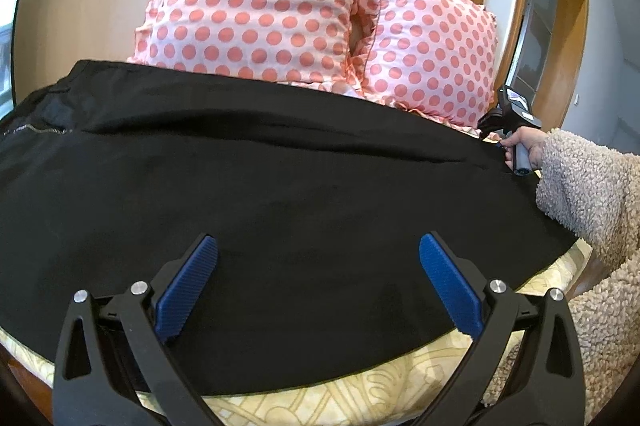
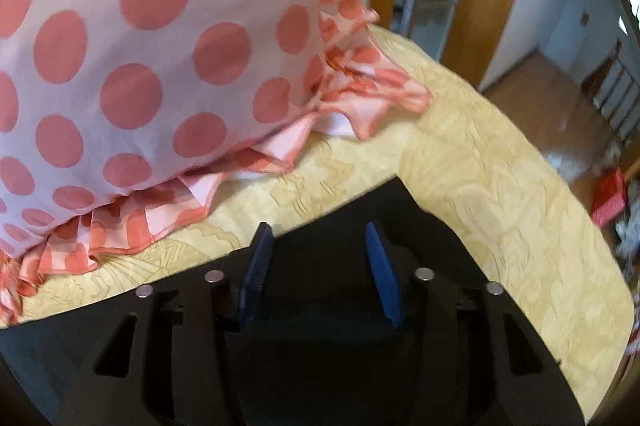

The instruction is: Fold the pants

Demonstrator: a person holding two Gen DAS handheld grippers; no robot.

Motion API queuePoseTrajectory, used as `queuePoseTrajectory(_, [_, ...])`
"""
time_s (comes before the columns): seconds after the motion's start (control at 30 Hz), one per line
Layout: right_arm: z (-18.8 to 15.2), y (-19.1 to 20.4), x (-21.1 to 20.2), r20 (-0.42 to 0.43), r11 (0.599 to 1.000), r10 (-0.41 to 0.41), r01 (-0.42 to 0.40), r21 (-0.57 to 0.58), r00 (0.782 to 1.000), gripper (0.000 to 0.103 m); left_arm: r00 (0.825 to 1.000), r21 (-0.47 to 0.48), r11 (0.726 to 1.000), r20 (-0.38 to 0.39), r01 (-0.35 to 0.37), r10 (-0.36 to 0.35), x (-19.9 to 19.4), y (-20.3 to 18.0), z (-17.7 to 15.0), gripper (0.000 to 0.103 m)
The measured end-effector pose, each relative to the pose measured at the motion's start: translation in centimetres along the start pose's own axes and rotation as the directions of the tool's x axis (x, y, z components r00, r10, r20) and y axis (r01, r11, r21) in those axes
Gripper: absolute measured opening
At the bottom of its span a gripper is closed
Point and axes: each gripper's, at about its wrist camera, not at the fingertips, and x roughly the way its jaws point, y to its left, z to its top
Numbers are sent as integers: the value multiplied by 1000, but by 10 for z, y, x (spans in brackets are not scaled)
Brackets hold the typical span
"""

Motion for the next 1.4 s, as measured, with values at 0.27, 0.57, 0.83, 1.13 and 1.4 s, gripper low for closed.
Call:
queuePoseTrajectory(0.27, [5,-38,-12,81,955,255,-264,135,964,3,1000,-8,1000,-1,-22,22,-4,4,-2,101])
queuePoseTrajectory(0.57, [-53,-100,-113,260,825,486,-536,178,834,1,1000,-30,999,14,-14,15,-12,2,-5,101])
queuePoseTrajectory(0.83, [-87,-122,-105,122,817,493,-507,275,861,3,999,-30,999,18,28,-27,-15,-8,-2,101])
queuePoseTrajectory(1.13, [-5,-90,-45,105,931,321,-334,146,941,59,1000,-16,1000,-2,-14,14,-15,-9,-7,101])
queuePoseTrajectory(1.4, [22,-78,10,33,957,262,-264,120,965,51,1000,15,1000,-25,-9,9,1,-16,-3,101])
